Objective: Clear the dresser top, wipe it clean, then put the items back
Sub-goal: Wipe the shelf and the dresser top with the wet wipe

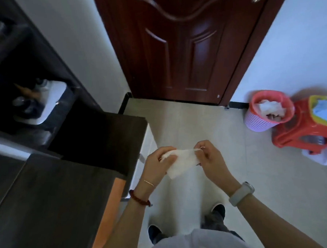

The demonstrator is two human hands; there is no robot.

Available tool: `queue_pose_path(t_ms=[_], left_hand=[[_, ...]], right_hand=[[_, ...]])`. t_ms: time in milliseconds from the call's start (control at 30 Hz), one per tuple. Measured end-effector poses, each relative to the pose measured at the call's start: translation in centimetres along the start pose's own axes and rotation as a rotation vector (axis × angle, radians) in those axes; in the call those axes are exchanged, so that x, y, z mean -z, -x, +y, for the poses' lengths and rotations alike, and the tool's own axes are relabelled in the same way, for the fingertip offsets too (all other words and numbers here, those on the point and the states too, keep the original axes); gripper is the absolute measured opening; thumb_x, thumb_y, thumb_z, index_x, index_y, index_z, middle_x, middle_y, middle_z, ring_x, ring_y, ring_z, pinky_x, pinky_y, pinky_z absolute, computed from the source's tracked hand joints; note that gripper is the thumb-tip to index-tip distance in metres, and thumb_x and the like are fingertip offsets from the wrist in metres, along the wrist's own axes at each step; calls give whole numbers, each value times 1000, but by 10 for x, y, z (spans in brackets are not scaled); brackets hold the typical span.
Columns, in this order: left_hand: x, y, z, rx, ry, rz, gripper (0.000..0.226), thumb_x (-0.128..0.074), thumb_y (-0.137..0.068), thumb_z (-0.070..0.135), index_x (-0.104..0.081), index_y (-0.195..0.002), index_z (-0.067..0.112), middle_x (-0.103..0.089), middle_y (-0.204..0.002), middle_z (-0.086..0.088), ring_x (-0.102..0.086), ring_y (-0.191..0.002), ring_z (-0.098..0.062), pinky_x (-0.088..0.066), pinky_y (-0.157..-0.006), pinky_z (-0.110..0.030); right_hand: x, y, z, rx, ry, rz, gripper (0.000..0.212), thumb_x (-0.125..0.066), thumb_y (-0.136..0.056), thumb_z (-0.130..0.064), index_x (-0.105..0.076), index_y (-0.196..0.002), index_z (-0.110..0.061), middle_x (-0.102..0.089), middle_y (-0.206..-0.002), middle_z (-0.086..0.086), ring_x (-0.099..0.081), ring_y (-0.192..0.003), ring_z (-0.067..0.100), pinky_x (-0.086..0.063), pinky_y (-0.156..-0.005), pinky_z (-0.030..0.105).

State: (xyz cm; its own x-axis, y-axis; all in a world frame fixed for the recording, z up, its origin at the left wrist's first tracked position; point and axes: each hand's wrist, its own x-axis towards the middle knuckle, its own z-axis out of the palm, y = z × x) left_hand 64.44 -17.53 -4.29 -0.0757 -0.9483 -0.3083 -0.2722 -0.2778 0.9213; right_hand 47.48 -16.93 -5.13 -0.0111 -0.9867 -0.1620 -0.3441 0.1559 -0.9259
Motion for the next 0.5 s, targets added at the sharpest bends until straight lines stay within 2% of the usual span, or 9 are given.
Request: queue_pose_path(t_ms=[100, 200, 267, 300, 333, 400, 433, 500], left_hand=[[-66, -30, 29, 75, 149, -24, 18, -57, -84, -3, -63, -87, 13, -59, -76, -1, -52, -51, 0, -43, -44, -14], [-130, -61, 62, 182, 428, -101, 27, -49, -84, -8, -65, -85, 13, -60, -79, -4, -57, -68, -12, -52, -54, -18], [-173, -80, 86, 244, 541, -161, 26, -45, -86, -6, -65, -91, 10, -59, -82, -7, -56, -72, -16, -53, -58, -19], [-194, -87, 95, 217, 519, -163, 25, -46, -87, -3, -66, -94, 10, -58, -86, -7, -56, -77, -18, -54, -61, -20], [-214, -95, 102, 145, 401, -135, 23, -49, -87, 0, -66, -97, 11, -58, -91, -6, -57, -83, -20, -55, -67, -22], [-253, -108, 112, -104, -28, -80, 25, -57, -86, 5, -65, -108, 14, -54, -98, 1, -54, -95, -19, -47, -87, -23], [-273, -114, 116, -216, -206, -98, 30, -59, -85, 6, -61, -114, 13, -53, -99, 2, -51, -97, -16, -40, -90, -17], [-309, -124, 124, -299, -329, -245, 41, -59, -85, 10, -50, -125, 13, -58, -107, -2, -50, -99, -11, -35, -88, -12]], right_hand=[[84, -14, 26, -6, -88, 76, 35, -40, -89, 10, -59, -88, -18, -58, -75, -4, -52, -59, -3, -45, -54, 10], [148, -22, 46, -26, -140, 127, 41, -37, -87, 15, -62, -81, -17, -61, -86, -3, -57, -70, -7, -49, -58, 10], [189, -26, 60, -55, -153, 165, 43, -35, -85, 19, -63, -84, -14, -61, -88, -1, -59, -73, -6, -50, -61, 12], [207, -28, 66, -77, -165, 193, 42, -35, -84, 19, -63, -86, -13, -61, -90, 1, -59, -74, -3, -51, -62, 13], [222, -30, 72, -103, -191, 220, 40, -37, -85, 17, -63, -87, -13, -61, -92, 3, -60, -76, 2, -52, -63, 14], [249, -36, 83, -181, -303, 252, 27, -42, -91, 6, -63, -91, -11, -61, -96, 8, -60, -80, 11, -53, -66, 18], [260, -40, 89, -235, -394, 251, 20, -45, -93, -2, -63, -93, -10, -61, -97, 9, -60, -81, 16, -54, -67, 20], [281, -52, 100, -330, -617, 239, 20, -46, -94, -17, -65, -97, -10, -63, -94, 11, -62, -83, 21, -54, -69, 26]])
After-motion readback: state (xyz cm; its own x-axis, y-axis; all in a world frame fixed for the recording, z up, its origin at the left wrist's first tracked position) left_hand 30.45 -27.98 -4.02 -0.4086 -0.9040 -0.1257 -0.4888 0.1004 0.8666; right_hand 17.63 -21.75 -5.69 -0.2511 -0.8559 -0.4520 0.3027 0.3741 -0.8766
